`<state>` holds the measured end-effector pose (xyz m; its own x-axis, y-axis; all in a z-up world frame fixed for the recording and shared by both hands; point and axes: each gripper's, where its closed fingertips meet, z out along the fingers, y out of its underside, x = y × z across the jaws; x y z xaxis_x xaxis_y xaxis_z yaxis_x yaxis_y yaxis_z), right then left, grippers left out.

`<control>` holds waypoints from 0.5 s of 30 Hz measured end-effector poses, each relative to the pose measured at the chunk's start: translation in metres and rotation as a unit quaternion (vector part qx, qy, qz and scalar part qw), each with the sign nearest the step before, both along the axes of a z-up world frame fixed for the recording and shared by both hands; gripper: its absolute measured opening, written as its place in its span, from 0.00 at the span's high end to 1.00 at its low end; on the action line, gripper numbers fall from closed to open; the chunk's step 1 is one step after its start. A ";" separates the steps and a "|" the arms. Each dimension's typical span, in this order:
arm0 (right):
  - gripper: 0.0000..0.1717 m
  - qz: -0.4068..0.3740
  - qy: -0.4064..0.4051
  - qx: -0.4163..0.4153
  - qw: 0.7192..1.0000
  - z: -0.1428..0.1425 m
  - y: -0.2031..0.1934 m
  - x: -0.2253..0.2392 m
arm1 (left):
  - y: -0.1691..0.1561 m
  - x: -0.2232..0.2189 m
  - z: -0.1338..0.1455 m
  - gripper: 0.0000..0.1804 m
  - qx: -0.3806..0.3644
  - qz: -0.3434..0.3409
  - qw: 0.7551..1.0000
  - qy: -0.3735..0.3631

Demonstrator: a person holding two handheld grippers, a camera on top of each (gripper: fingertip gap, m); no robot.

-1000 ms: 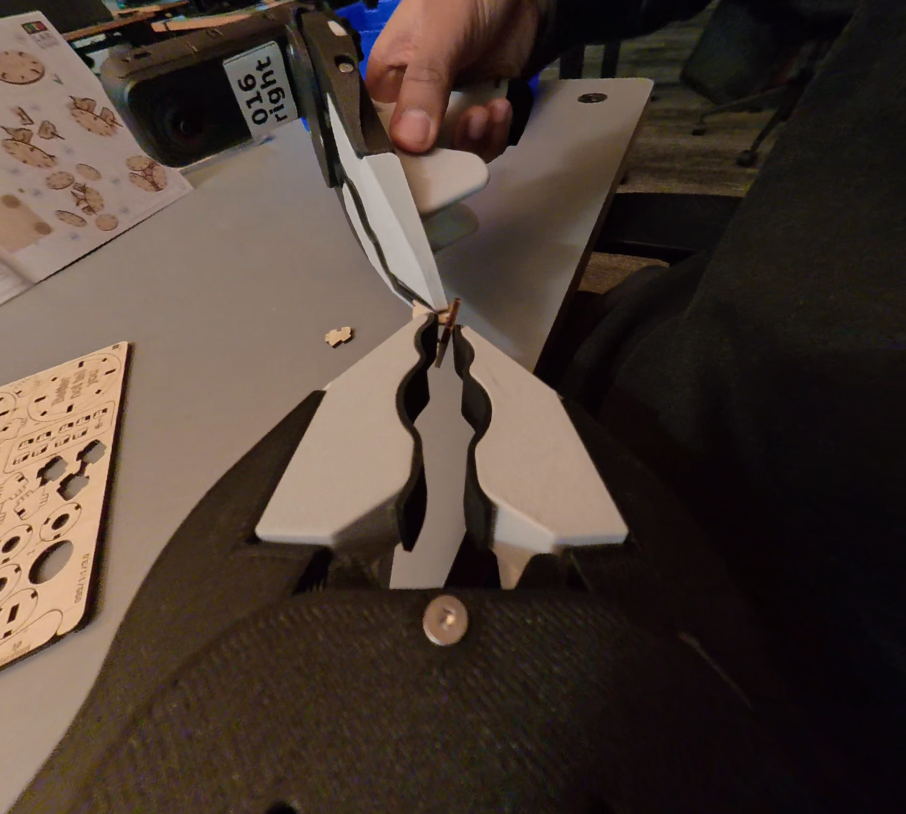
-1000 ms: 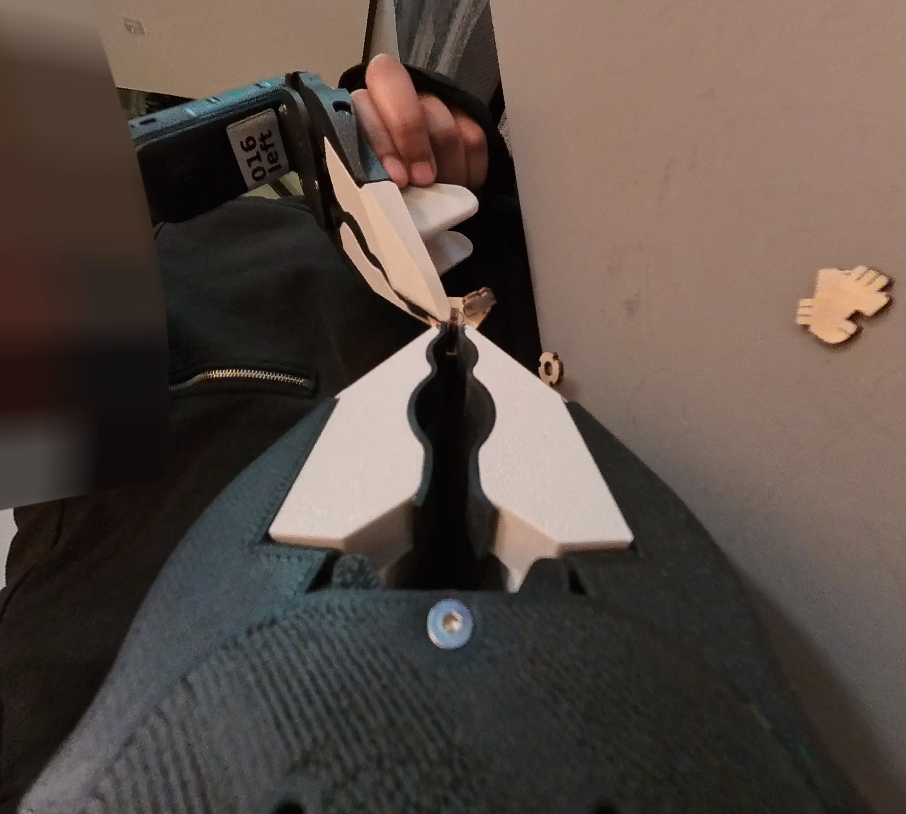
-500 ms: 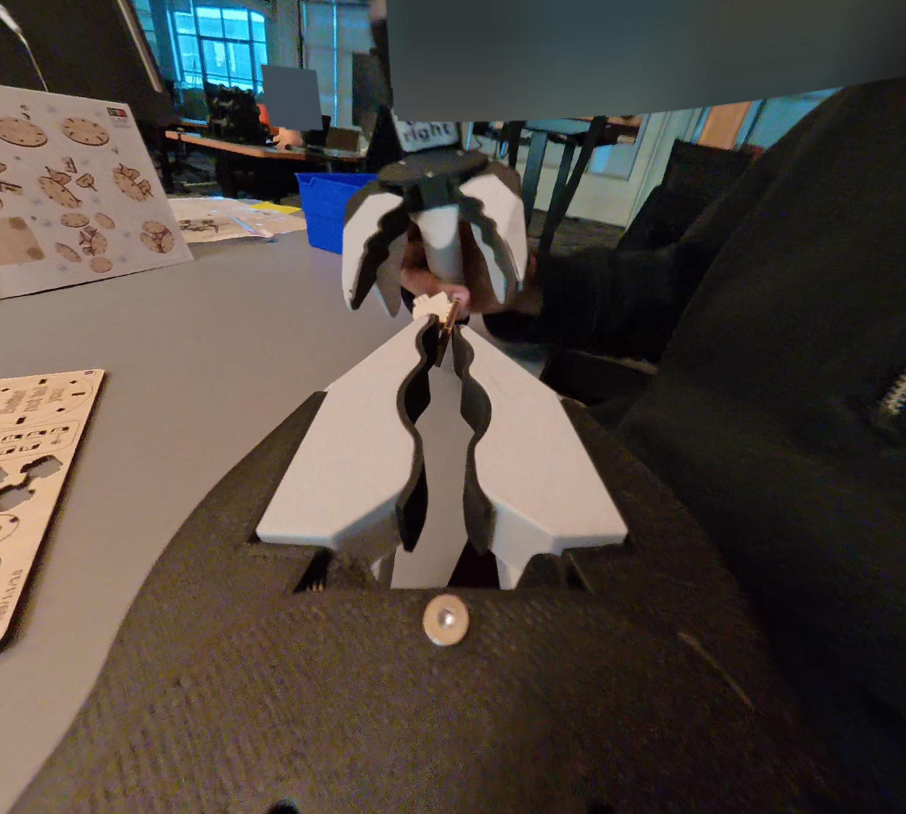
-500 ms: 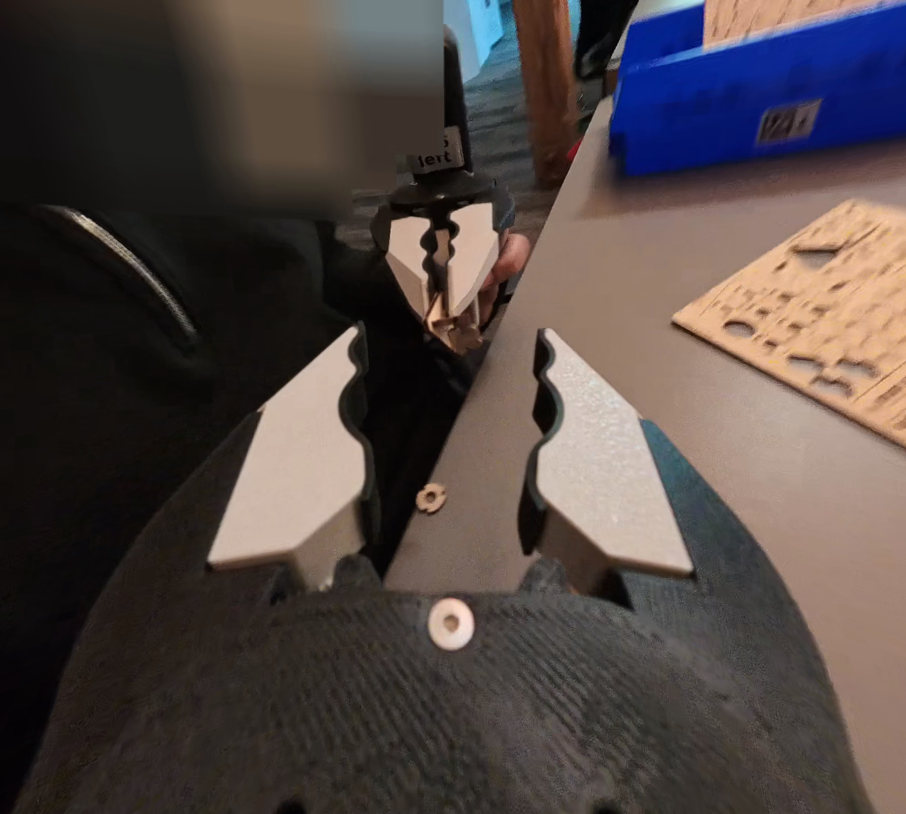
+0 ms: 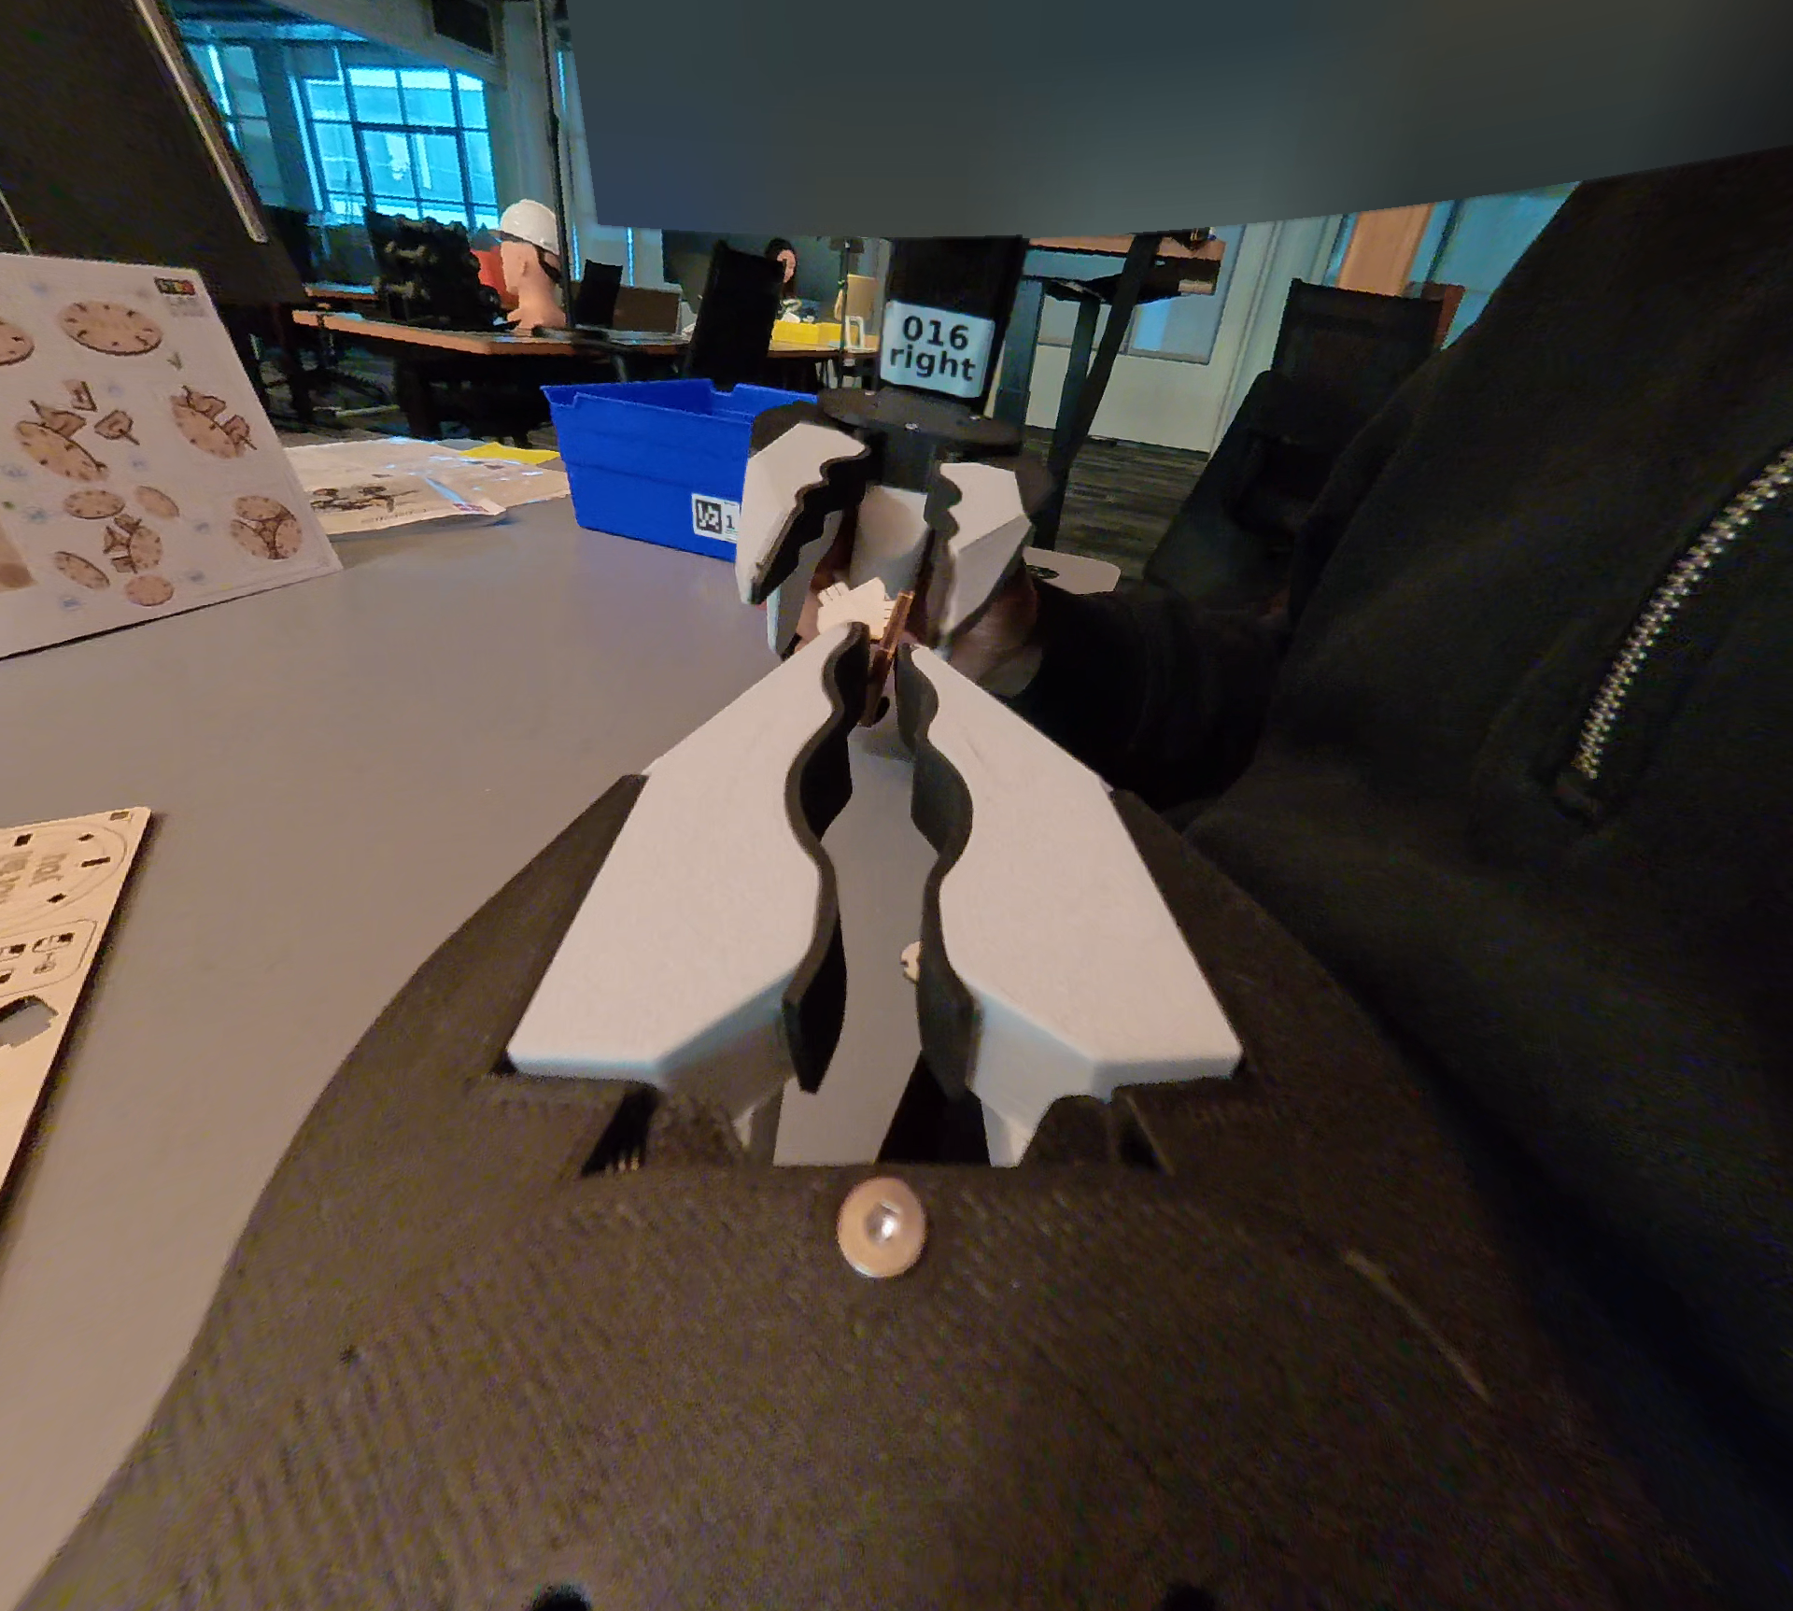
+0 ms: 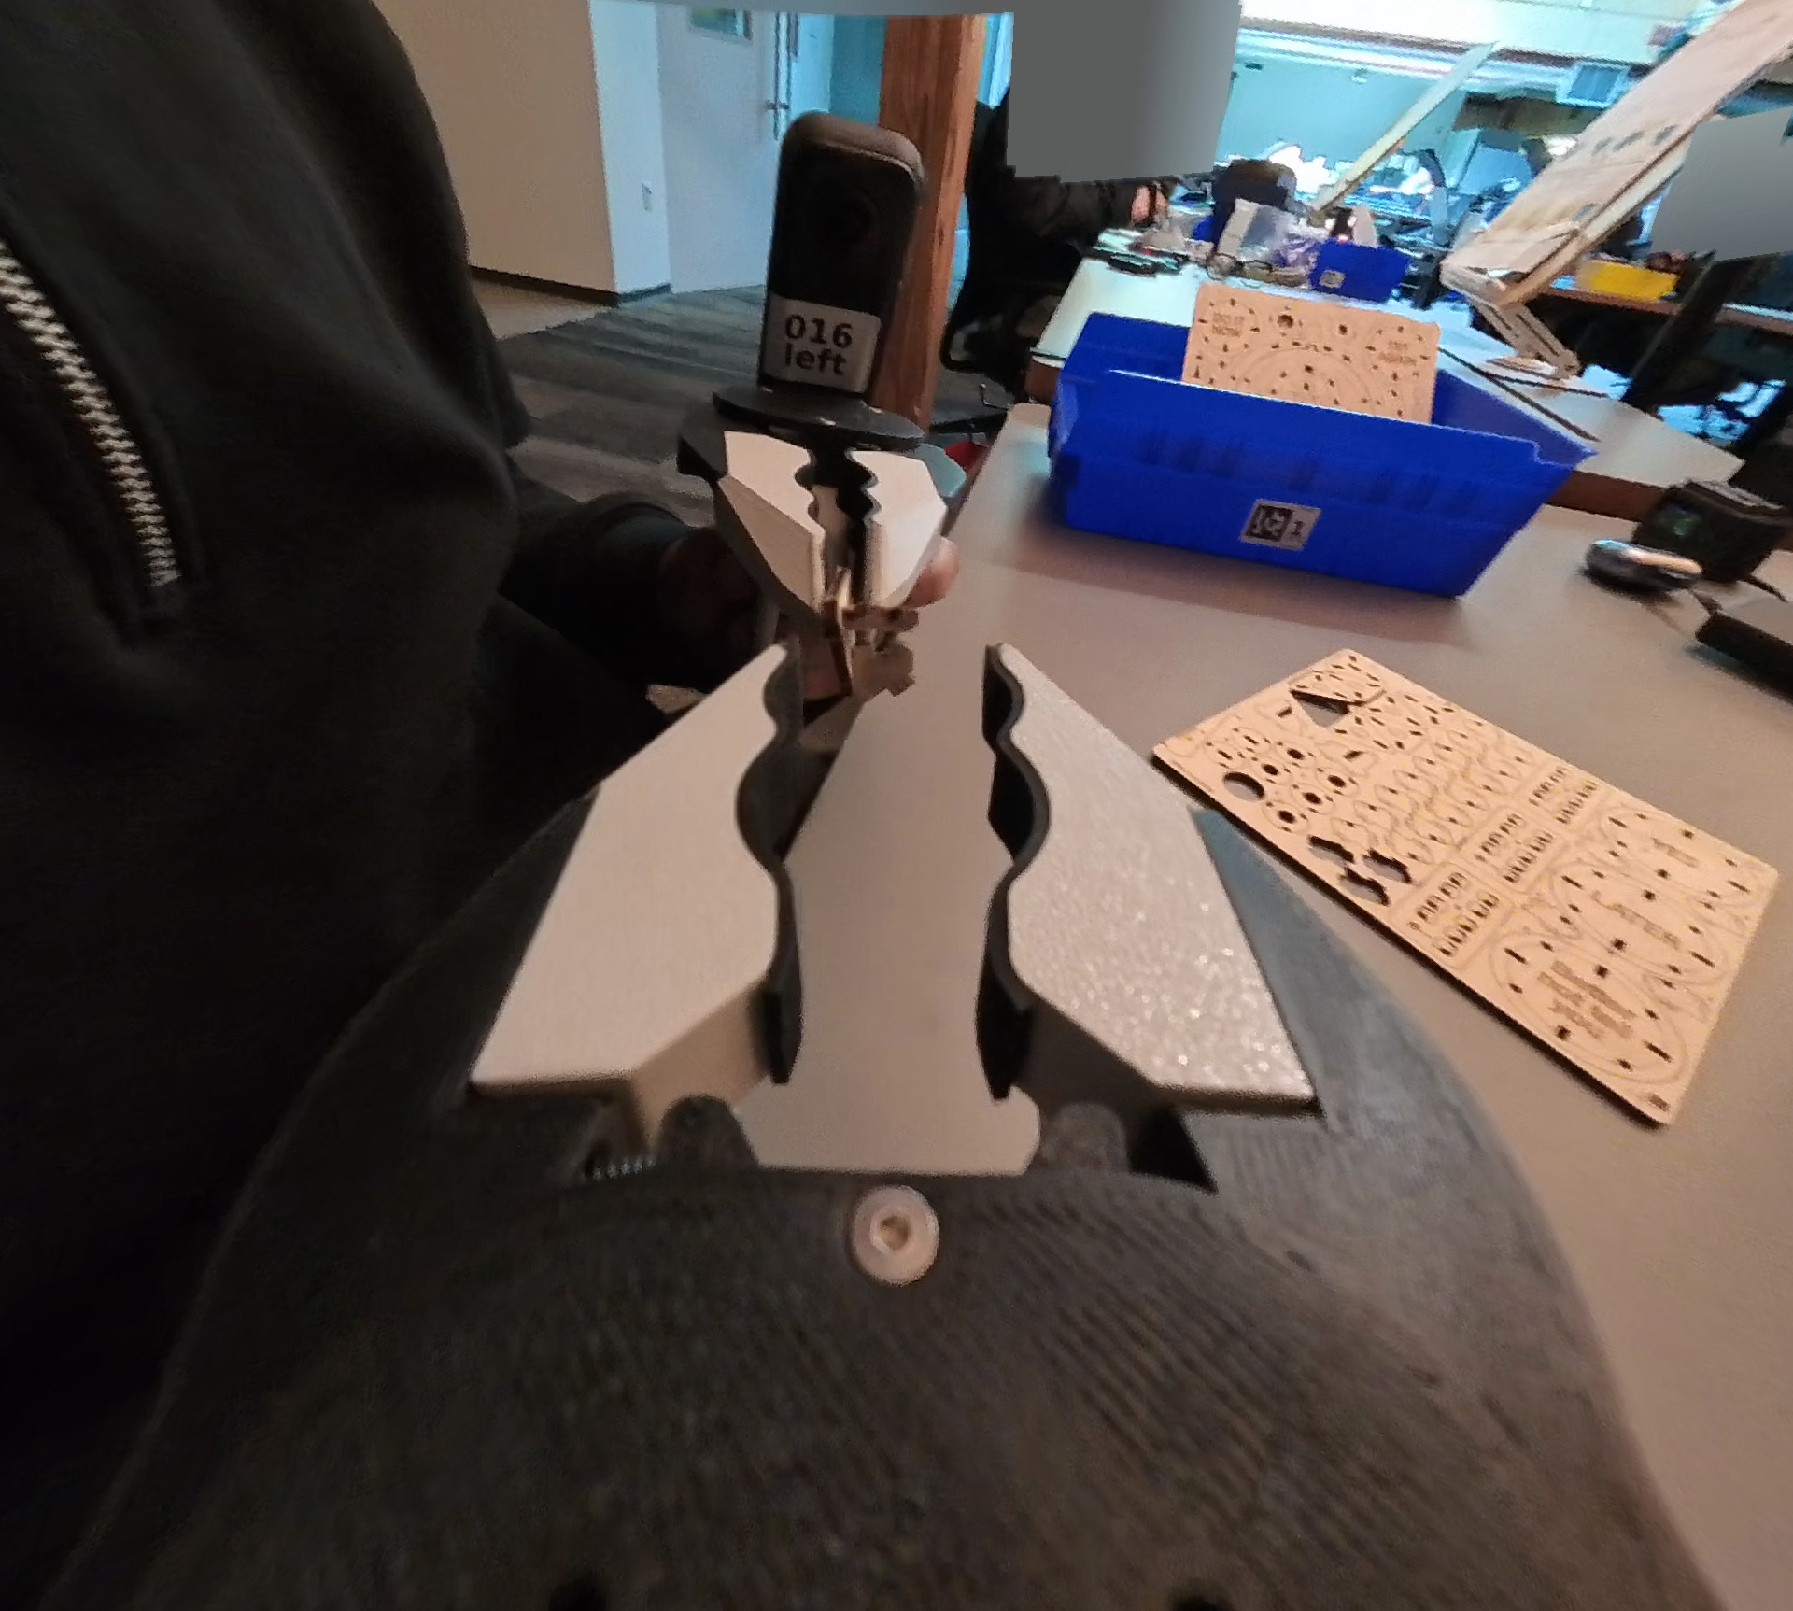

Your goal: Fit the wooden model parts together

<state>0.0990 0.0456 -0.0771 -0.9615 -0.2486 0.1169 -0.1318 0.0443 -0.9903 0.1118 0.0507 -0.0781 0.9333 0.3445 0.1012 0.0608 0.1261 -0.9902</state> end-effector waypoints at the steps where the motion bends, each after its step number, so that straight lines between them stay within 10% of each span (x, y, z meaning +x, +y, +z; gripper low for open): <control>1: 0.77 0.012 -0.007 0.000 1.000 0.001 0.000 0.003 | 0.000 0.001 0.000 0.98 -0.001 -0.001 1.000 0.000; 15: 0.89 0.044 -0.050 0.007 0.998 0.000 -0.005 0.012 | 0.004 0.003 -0.006 0.98 0.003 -0.022 1.000 -0.020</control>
<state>0.1109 0.0409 -0.0769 -0.9425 -0.3338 0.0166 -0.0358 0.0514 -0.9980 0.1148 0.0545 -0.0837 0.9428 0.3026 0.1398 0.1052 0.1279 -0.9862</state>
